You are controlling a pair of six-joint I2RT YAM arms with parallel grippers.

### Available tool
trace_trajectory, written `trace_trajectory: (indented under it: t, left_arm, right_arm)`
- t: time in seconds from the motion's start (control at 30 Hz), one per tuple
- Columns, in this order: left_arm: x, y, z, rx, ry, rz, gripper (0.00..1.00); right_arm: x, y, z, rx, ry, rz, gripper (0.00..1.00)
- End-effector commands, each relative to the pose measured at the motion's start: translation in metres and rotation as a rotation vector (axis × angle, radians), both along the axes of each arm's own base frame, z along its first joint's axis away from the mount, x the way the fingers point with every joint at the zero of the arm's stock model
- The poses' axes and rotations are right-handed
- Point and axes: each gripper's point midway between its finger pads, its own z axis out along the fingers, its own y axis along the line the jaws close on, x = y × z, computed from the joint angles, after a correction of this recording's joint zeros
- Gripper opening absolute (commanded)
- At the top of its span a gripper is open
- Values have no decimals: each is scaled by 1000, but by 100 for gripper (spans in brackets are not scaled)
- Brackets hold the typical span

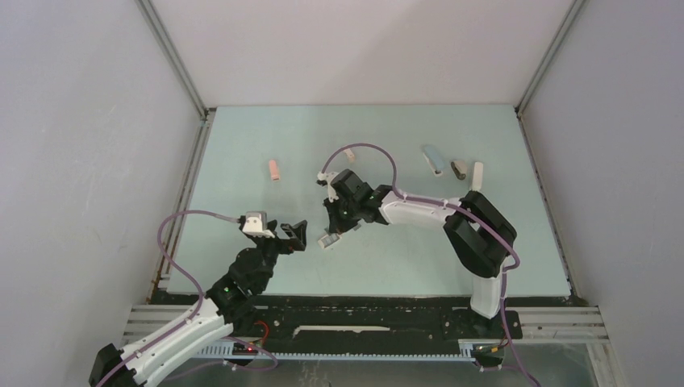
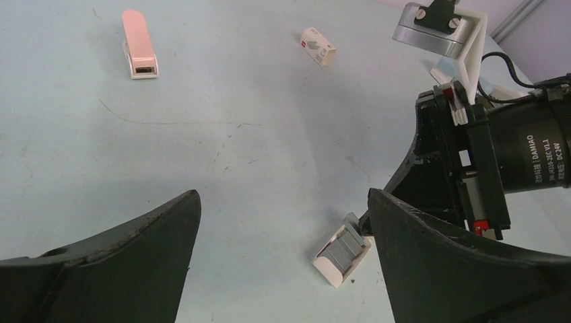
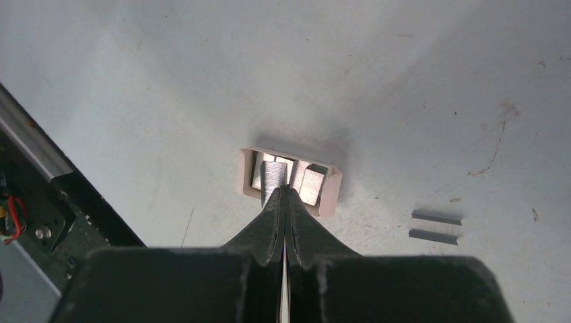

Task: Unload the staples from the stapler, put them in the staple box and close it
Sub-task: Place the staple in the staple box.

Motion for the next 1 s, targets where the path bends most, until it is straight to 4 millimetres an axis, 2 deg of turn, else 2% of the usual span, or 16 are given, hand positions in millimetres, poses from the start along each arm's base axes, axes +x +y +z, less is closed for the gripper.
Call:
trace_trajectory:
  t: [0.0,0.5,0.97]
  left_arm:
    - [2,6,-2,-16,-7,34,100]
    - [2,6,-1,-18,-7,35,100]
    - [2,7,-2,-18,-7,36,100]
  right_arm:
    - [4,2,1,-39,-56,-66,0]
    - [-1,-2,-17,-105,-57,-75,0]
    - [-2,-4,-24,-151,-89,-68,0]
